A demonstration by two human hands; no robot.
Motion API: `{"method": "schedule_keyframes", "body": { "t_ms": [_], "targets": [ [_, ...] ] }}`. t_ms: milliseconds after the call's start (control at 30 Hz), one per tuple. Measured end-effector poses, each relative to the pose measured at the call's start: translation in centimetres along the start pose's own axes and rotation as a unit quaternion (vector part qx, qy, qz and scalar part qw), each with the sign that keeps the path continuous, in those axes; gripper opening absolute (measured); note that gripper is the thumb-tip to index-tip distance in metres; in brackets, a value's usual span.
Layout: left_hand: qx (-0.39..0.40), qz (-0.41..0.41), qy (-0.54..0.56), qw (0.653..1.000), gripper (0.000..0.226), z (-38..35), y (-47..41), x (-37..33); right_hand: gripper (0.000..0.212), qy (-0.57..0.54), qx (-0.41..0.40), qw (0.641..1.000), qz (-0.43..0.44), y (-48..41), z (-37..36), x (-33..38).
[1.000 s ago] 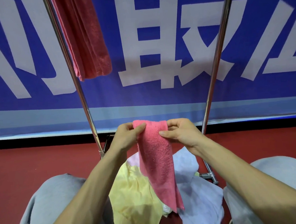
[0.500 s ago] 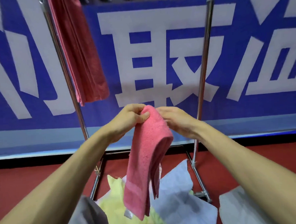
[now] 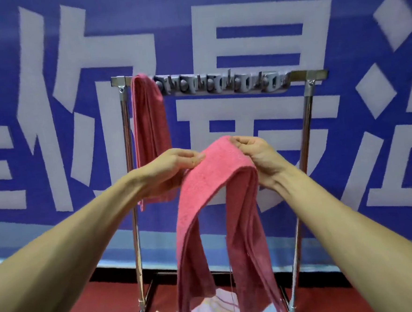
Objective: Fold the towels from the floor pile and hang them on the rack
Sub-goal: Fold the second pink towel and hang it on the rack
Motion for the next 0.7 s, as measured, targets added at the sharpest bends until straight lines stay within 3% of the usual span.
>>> {"method": "schedule_keyframes", "body": {
  "t_ms": [100, 167, 267, 433, 533, 633, 700],
  "targets": [
    [0.042, -0.009, -0.008, 0.999, 0.041, 1.5, -0.9, -1.6, 0.016, -0.004, -0.023, 0.999, 0.027, -2.1, -0.6, 2.4],
    [0.032, -0.015, -0.017, 0.999, 0.041, 2.8, -1.7, -2.7, 0.016, -0.01, -0.032, 0.999, 0.032, -3.6, -1.0, 3.5],
    [-0.045, -0.05, -0.056, 0.996, 0.017, 5.3, -3.5, -5.2, 0.016, 0.006, -0.057, 0.998, 0.031, -6.4, -1.4, 4.5],
    [-0.194, -0.115, -0.145, 0.963, 0.042, 10.4, -6.5, -9.8, 0.006, 0.035, -0.099, 0.993, 0.05, -12.1, -1.7, 6.9],
    [-0.261, -0.166, -0.218, 0.925, 0.02, 13.5, -8.3, -12.3, 0.013, 0.072, -0.129, 0.988, 0.044, -16.1, -2.6, 7.9],
    [-0.317, -0.182, -0.239, 0.9, 0.012, 16.8, -10.4, -13.7, 0.021, 0.144, -0.171, 0.972, 0.068, -19.4, -3.2, 9.2],
    [-0.335, -0.18, -0.276, 0.883, 0.005, 18.5, -11.7, -14.3, 0.02, 0.268, -0.21, 0.933, 0.116, -21.0, -3.4, 10.6]
  ]
}}
Point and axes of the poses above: each hand's wrist, its own y-axis away from the middle knuckle, its own z-axis out of the back of the hand, x = y × z, the point moved 6 cm from there along -y, towards the middle knuckle, and after that the axes turned 1 degree about -z, right-handed, at the moved point
